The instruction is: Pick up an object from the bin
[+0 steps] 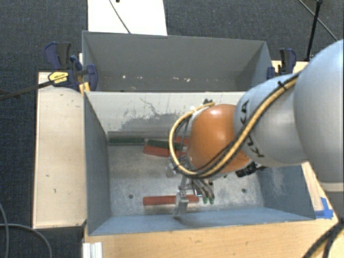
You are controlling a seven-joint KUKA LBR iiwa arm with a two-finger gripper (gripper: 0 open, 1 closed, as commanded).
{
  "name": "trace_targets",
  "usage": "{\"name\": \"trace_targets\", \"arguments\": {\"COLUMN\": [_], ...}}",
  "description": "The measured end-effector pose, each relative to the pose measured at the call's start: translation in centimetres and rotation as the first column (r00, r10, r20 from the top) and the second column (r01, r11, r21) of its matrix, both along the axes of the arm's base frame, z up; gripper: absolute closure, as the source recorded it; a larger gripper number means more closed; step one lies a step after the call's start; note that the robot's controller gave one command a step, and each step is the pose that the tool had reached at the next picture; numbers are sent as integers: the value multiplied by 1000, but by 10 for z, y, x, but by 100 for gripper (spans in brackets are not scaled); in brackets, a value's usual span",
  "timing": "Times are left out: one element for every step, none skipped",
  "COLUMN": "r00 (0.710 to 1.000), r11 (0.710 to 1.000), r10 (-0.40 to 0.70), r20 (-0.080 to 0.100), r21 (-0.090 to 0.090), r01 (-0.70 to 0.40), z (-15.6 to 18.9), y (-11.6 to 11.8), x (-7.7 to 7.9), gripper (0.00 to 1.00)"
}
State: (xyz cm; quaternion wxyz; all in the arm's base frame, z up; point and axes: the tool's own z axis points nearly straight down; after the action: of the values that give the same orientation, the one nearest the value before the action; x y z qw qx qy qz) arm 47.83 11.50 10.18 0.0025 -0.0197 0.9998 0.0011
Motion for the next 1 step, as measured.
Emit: {"name": "trace_targets", "arguments": {"r00": [1000], "r11": [1000], "r10": [2], "r20": [-5], "r21": [-2], "r01": [-2], "z": [-2], "y": [-9], "x": [-1], "gripper": [0]}}
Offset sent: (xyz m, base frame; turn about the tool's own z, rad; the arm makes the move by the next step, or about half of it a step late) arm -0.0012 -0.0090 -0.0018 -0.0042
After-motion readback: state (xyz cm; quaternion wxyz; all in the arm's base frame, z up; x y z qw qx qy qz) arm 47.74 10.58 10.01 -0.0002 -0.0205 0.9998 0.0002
